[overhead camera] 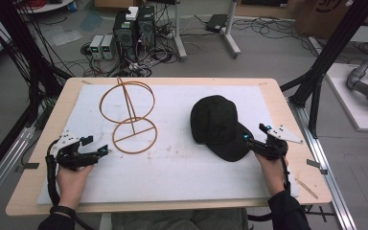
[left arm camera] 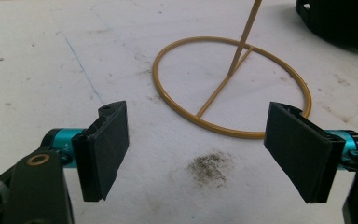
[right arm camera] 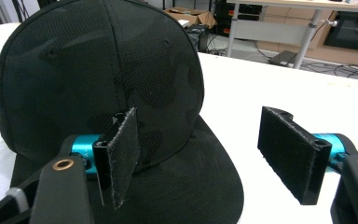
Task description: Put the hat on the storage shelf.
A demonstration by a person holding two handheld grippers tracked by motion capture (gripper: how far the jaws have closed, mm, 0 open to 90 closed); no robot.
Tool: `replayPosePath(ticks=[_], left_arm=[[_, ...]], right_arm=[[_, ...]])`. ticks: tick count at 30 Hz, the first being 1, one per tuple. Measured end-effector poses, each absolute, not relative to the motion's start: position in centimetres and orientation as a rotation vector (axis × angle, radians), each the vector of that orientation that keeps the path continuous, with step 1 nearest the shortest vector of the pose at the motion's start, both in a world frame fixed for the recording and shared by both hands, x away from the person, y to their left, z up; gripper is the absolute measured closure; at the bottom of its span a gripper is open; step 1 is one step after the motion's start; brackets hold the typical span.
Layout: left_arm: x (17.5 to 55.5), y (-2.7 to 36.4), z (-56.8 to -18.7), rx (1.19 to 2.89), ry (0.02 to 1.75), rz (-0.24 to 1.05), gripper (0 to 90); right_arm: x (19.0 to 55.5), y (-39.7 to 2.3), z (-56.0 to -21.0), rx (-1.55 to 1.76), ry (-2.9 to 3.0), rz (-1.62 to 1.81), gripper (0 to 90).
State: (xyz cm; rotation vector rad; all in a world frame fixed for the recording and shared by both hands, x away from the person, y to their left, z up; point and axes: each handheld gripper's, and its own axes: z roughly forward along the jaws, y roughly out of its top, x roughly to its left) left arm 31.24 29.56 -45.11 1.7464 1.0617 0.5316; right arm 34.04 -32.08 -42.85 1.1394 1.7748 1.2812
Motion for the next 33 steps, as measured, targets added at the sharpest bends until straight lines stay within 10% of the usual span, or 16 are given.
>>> replayPosePath(ticks=[33], left_arm=[[31.2, 29.0, -45.1, 1.800, 1.045, 0.564, 22.3]], right_arm=[[33.2, -22.9, -40.4, 1.040, 1.797, 1.253, 29.2]])
